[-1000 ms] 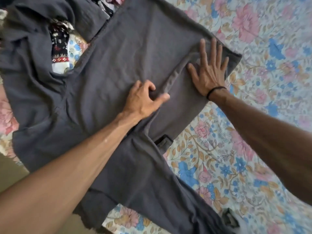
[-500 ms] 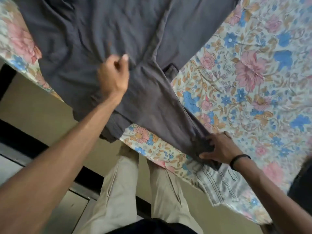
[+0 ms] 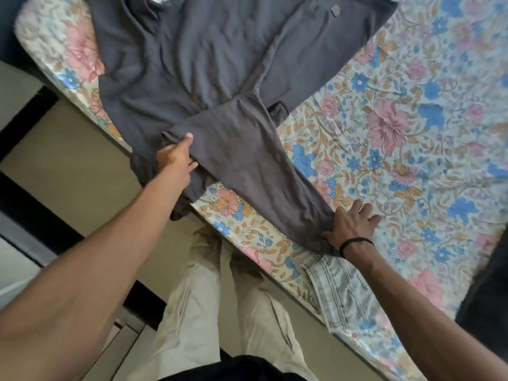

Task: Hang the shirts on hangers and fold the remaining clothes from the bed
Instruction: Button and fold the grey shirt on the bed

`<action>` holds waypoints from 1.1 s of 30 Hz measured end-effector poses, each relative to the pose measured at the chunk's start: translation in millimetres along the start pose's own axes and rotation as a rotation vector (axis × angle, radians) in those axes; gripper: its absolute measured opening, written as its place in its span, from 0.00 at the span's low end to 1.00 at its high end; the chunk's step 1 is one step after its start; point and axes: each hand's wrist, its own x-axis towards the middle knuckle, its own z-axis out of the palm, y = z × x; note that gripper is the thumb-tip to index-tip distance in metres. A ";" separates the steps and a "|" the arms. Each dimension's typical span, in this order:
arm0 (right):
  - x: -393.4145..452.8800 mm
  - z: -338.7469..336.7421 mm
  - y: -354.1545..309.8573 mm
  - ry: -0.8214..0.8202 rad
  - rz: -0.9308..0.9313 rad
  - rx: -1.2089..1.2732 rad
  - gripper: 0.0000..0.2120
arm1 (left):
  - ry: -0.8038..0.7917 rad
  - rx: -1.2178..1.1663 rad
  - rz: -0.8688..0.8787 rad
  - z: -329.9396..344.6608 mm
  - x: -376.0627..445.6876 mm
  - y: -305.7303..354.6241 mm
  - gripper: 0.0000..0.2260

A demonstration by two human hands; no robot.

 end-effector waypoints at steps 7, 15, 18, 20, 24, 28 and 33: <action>18.5 9.7 11.0 -0.014 -0.103 0.061 0.37 | -0.047 0.101 0.078 -19.7 10.2 53.1 0.10; 48.4 19.4 14.0 -0.019 -0.016 0.028 0.60 | -0.068 0.052 0.190 -38.1 16.7 48.1 0.13; 57.9 16.6 15.9 -0.079 -0.090 0.045 0.38 | -0.094 0.018 0.099 -41.0 18.2 39.4 0.14; 45.5 -3.8 14.9 -0.014 -0.223 0.035 0.20 | -0.150 0.007 0.064 -40.5 19.4 40.9 0.17; 34.3 -13.4 12.0 0.027 -0.444 0.030 0.16 | -0.191 0.035 0.057 -32.2 21.6 42.5 0.33; 28.2 -13.9 9.0 -0.023 -0.289 -0.018 0.41 | -0.088 0.159 0.176 -25.4 29.4 33.1 0.26; 32.8 -16.3 11.3 -0.030 -0.471 0.165 0.22 | -0.029 0.296 0.281 -23.3 38.0 23.9 0.21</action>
